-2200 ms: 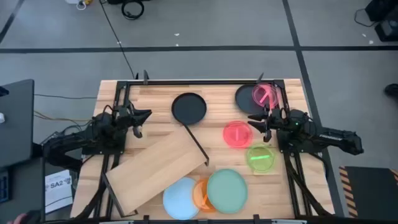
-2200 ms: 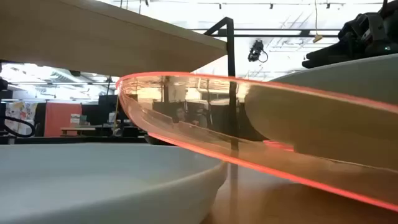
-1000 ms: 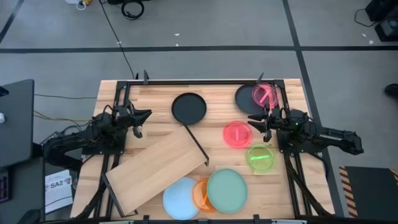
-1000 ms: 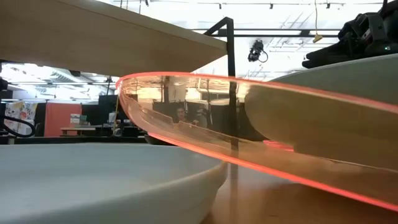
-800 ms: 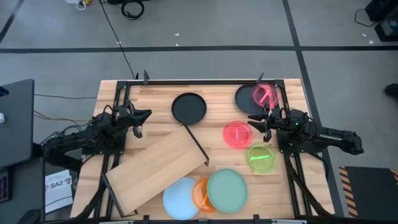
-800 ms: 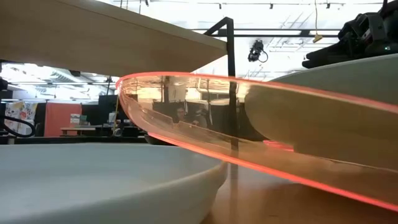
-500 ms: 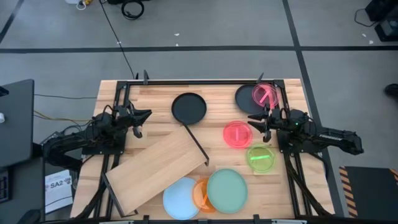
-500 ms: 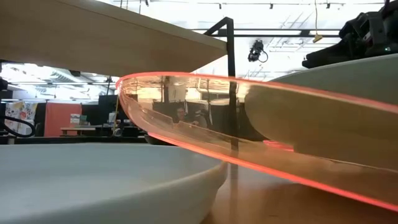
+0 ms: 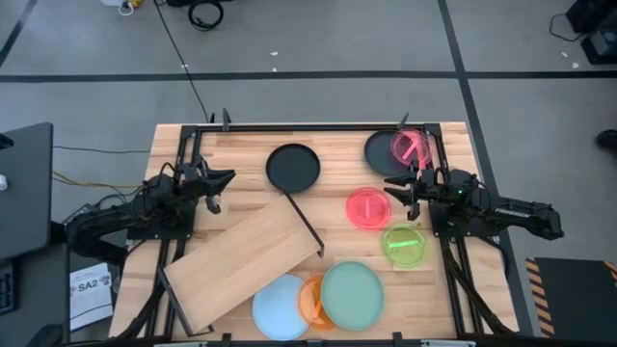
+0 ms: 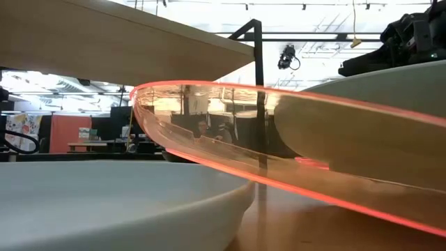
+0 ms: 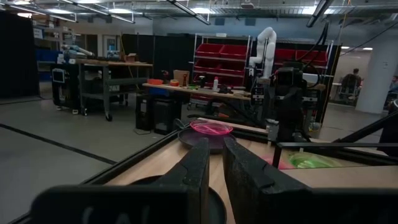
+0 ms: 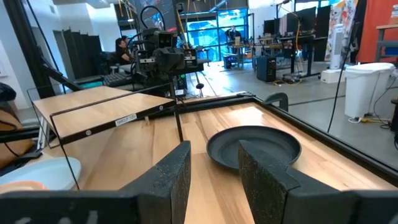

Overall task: Place and stack plates onto a shelf
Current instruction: Put the top pink plate on the shelf

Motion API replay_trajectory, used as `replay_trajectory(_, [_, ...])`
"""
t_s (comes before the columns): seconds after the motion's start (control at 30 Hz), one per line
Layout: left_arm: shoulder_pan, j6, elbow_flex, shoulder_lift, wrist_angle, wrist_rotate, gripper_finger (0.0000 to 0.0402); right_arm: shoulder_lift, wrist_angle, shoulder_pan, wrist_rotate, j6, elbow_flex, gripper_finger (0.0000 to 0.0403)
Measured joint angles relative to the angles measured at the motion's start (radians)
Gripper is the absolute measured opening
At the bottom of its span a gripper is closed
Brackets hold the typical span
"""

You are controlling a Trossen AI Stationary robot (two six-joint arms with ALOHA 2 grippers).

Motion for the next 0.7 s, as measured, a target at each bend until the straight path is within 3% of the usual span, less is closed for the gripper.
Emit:
replay_trajectory(0.13, [0.000,0.001,0.000,0.000,0.000,0.000,0.0050,0.000,0.000,0.000,0.044,0.011,0.000,0.0139])
replay_trajectory(0.3, [0.000,0.001,0.000,0.000,0.000,0.000,0.0050,0.000,0.031,0.000,0.205,0.108,0.000,0.0139])
replay_trajectory(0.47, [0.000,0.000,0.000,0.000,0.000,0.000,0.0050,0.000,0.070,0.000,0.271,0.148,0.000,0.0146])
replay_trajectory(0.7, [0.000,0.002,0.000,0.000,0.000,0.000,0.0050,0.000,0.181,0.000,0.495,0.234,0.000,0.0180])
